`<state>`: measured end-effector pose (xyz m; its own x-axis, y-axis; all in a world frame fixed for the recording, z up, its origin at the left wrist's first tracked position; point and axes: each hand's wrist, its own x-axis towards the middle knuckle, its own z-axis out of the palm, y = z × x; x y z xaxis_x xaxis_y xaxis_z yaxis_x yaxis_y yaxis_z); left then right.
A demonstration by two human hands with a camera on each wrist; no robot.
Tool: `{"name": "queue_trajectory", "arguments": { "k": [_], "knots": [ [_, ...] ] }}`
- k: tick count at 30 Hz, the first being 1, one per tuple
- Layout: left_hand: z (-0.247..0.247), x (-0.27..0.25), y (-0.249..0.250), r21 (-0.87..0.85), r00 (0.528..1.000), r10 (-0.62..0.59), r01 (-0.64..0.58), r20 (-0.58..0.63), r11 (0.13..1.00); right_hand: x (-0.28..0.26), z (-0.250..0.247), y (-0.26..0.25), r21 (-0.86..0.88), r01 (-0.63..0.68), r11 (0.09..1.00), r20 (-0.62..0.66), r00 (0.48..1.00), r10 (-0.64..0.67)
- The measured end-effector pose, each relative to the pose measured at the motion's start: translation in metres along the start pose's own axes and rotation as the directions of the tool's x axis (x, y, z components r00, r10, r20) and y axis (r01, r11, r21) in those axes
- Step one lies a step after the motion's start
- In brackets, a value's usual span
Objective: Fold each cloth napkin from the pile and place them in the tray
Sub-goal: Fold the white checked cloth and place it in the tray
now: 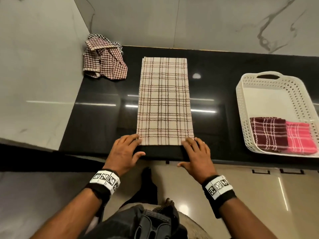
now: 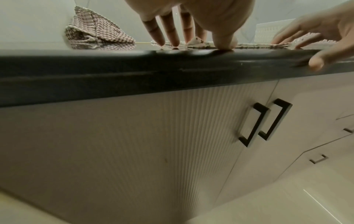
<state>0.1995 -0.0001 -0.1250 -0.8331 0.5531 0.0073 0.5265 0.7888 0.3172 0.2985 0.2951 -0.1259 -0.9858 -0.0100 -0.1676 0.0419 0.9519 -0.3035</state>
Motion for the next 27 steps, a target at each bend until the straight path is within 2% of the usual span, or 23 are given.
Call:
{"name": "queue_trajectory", "arguments": {
  "k": [5, 12, 15, 21, 23, 24, 26, 27],
  "knots": [
    [0.002, -0.027, 0.022, 0.066, 0.999, -0.007, 0.004, 0.041, 0.998, -0.017, -0.001, 0.005, -0.039, 0.058, 0.998, -0.093, 0.994, -0.061],
    [0.003, -0.037, 0.040, 0.126, 0.996, -0.015, 0.027, -0.090, 0.992, -0.031, 0.000, 0.014, -0.007, 0.122, 0.993, -0.176, 0.977, -0.121],
    [0.000, -0.037, 0.040, 0.046, 0.995, -0.028, 0.032, -0.098, 0.998, -0.032, -0.004, 0.016, 0.050, 0.116, 0.992, -0.176, 0.979, -0.106],
    [-0.022, -0.042, 0.045, -0.191, 0.995, -0.054, 0.037, -0.084, 0.981, -0.040, -0.027, 0.007, 0.293, 0.017, 0.956, -0.173, 0.984, 0.036],
    [-0.040, -0.044, 0.045, -0.336, 0.995, -0.096, 0.084, -0.019, 0.938, -0.046, -0.047, 0.004, 0.383, 0.033, 0.923, -0.157, 0.987, 0.030],
    [-0.054, -0.044, 0.045, -0.430, 0.992, -0.106, 0.122, 0.062, 0.895, -0.049, -0.062, 0.003, 0.450, 0.024, 0.893, -0.111, 0.993, 0.029],
    [-0.087, -0.046, 0.047, -0.559, 0.967, -0.066, 0.198, 0.246, 0.806, -0.057, -0.098, 0.001, 0.632, -0.053, 0.773, 0.066, 0.998, 0.015],
    [-0.104, -0.044, 0.046, -0.597, 0.954, -0.039, 0.218, 0.298, 0.772, -0.056, -0.115, -0.001, 0.711, -0.089, 0.698, 0.126, 0.992, -0.003]
  ]
}}
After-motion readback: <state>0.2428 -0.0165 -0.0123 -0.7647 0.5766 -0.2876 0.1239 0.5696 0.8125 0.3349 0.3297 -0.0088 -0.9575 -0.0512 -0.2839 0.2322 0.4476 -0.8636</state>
